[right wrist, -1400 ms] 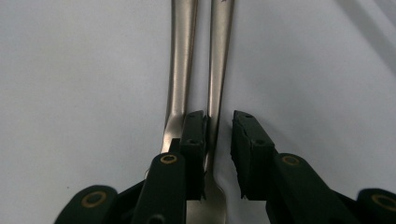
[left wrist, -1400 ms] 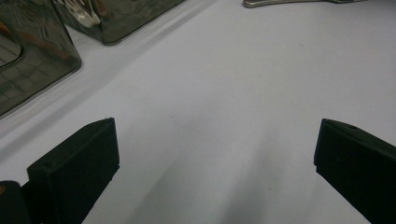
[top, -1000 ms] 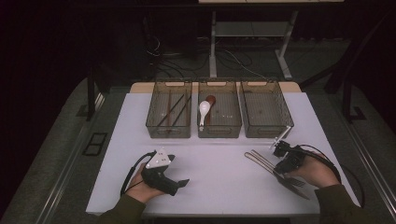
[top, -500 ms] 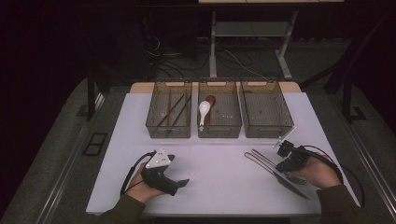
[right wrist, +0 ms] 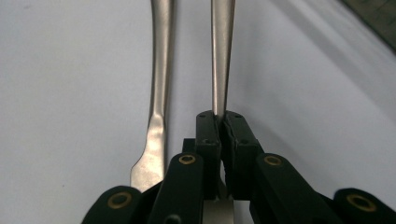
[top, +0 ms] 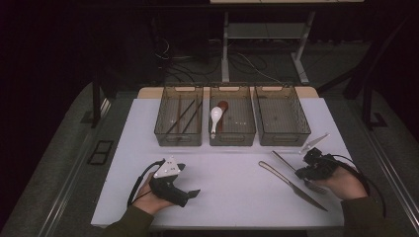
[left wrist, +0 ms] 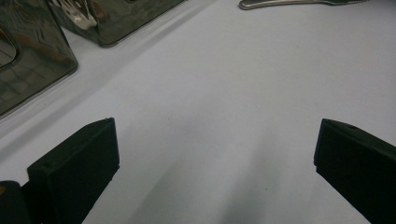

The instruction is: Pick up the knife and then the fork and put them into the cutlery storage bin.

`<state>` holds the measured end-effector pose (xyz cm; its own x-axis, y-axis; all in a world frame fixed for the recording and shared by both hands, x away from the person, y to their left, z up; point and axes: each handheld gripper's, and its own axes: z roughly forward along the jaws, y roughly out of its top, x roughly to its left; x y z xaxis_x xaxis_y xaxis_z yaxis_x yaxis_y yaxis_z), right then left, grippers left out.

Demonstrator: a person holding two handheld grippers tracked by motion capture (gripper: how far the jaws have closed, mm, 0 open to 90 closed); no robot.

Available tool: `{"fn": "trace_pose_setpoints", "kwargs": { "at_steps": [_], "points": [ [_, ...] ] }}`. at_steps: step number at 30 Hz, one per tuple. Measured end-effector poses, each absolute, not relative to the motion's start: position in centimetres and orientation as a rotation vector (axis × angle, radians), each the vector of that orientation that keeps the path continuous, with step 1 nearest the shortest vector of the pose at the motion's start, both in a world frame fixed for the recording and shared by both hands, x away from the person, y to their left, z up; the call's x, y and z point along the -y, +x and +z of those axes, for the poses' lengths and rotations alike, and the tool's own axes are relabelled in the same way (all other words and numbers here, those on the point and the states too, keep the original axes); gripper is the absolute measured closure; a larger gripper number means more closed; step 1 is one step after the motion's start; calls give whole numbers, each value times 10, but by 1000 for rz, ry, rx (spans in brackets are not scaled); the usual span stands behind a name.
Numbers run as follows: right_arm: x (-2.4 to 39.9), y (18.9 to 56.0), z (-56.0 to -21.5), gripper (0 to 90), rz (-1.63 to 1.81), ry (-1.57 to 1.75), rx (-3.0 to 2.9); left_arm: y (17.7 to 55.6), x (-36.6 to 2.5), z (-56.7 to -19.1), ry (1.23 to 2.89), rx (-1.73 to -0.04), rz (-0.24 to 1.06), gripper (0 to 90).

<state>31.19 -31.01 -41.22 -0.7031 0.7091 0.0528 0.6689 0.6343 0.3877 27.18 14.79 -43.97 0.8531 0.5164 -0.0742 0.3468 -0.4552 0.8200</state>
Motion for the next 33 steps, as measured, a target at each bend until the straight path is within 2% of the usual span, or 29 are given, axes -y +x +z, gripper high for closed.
{"fn": "trace_pose_setpoints", "kwargs": {
  "at_steps": [33],
  "points": [
    [334, 306, -387, 851, 1120, 1149, -2344, 272, -148, -439, 2093, -626, 229, 0]
  ]
}}
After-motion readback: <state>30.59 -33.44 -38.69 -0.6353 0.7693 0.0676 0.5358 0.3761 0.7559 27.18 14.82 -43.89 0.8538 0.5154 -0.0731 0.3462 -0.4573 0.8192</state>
